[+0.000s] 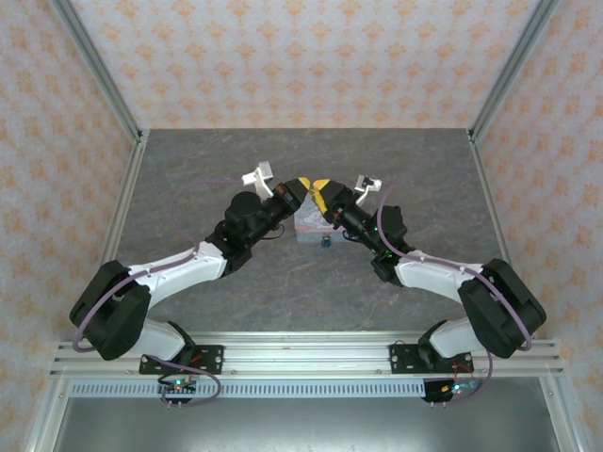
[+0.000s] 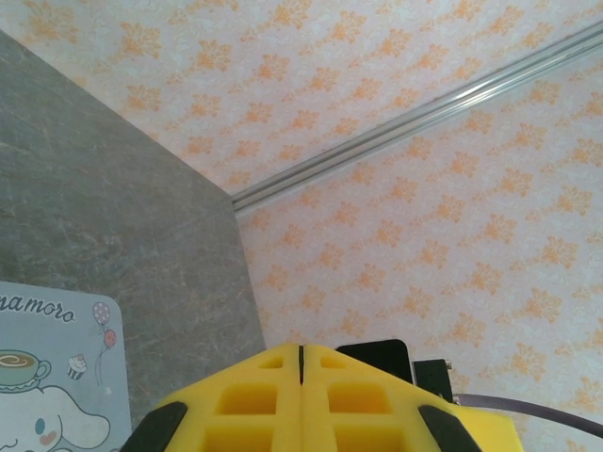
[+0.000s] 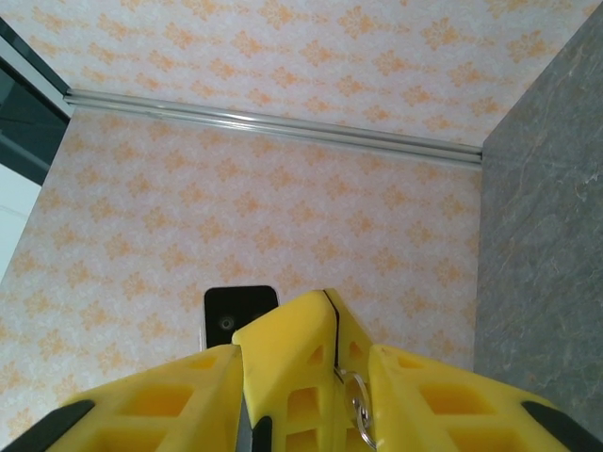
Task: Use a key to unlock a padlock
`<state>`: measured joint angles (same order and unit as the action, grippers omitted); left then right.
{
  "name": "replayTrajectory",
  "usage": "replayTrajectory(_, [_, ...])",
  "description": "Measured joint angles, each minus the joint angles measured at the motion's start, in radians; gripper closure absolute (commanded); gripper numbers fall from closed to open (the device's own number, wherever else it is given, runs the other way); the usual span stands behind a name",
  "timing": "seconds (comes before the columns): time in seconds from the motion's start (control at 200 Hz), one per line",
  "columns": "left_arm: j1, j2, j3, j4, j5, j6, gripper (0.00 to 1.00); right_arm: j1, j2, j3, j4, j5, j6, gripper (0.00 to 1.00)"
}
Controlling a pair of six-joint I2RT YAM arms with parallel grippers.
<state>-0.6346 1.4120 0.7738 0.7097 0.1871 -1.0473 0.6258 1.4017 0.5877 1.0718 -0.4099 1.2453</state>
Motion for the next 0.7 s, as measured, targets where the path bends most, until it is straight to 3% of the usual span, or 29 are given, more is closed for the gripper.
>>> replayTrajectory(0.19, [0.000, 0.003, 0.000, 0.014, 0.015, -0.011, 1.00, 0.000, 0.017, 0.000, 0.011, -0.018, 0.000, 0.66])
replayTrajectory(0.701, [0.000, 0.008, 0.005, 0.022, 0.022, -0.029, 1.00, -0.001, 0.028, -0.003, 0.021, -0.035, 0.002, 0.92])
